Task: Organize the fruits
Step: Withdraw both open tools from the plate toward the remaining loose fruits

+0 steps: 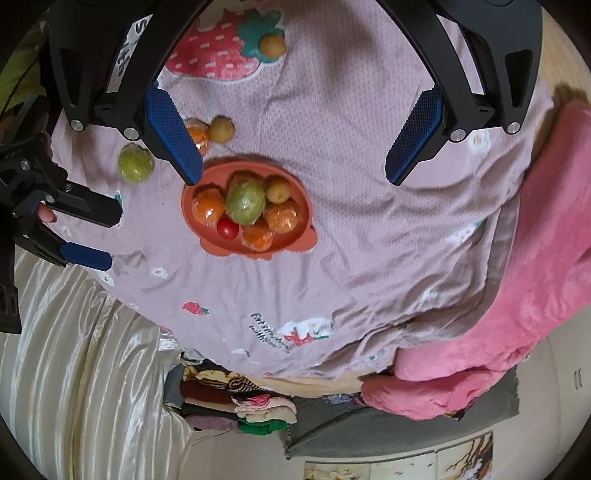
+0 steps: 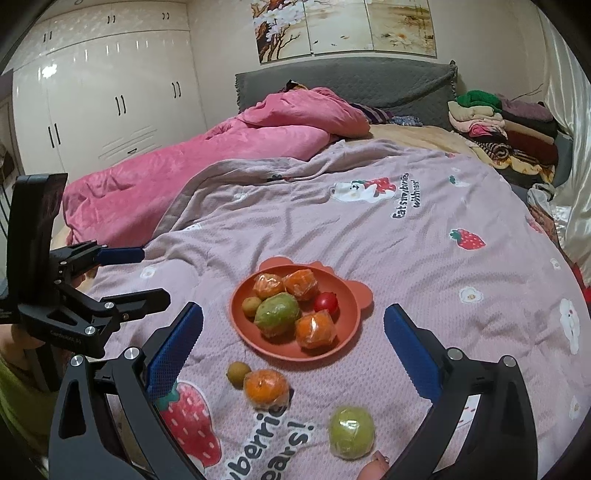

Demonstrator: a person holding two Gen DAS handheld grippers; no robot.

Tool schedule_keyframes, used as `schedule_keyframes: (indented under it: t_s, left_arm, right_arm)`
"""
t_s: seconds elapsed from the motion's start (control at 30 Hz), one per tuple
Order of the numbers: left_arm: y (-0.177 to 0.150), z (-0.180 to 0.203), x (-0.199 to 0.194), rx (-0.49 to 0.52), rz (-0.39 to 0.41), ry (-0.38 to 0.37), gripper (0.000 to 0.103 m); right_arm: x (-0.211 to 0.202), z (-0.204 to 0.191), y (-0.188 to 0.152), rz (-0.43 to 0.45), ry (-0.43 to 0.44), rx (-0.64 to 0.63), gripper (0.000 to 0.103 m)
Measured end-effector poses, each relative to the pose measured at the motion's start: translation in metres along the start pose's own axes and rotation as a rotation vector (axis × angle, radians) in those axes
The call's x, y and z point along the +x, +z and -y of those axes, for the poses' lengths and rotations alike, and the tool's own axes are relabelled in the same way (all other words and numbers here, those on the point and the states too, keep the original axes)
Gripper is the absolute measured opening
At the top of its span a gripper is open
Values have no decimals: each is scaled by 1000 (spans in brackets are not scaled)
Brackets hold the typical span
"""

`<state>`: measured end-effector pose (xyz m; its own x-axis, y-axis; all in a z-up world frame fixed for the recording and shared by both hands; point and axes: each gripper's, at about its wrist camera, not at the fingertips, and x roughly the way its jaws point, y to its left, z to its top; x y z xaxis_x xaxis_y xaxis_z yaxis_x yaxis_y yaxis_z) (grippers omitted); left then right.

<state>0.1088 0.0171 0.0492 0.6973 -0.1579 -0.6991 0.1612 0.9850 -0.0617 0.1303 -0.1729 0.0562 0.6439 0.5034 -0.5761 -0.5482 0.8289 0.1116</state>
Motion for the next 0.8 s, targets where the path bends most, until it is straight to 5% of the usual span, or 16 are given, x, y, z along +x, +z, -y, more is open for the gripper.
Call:
schedule_keyframes:
  t_s: [0.8]
  left_arm:
    - [-36,3,-18,-26,-43,16,93]
  right_arm:
    - [-16,-24,-22,-36,14,-44,98]
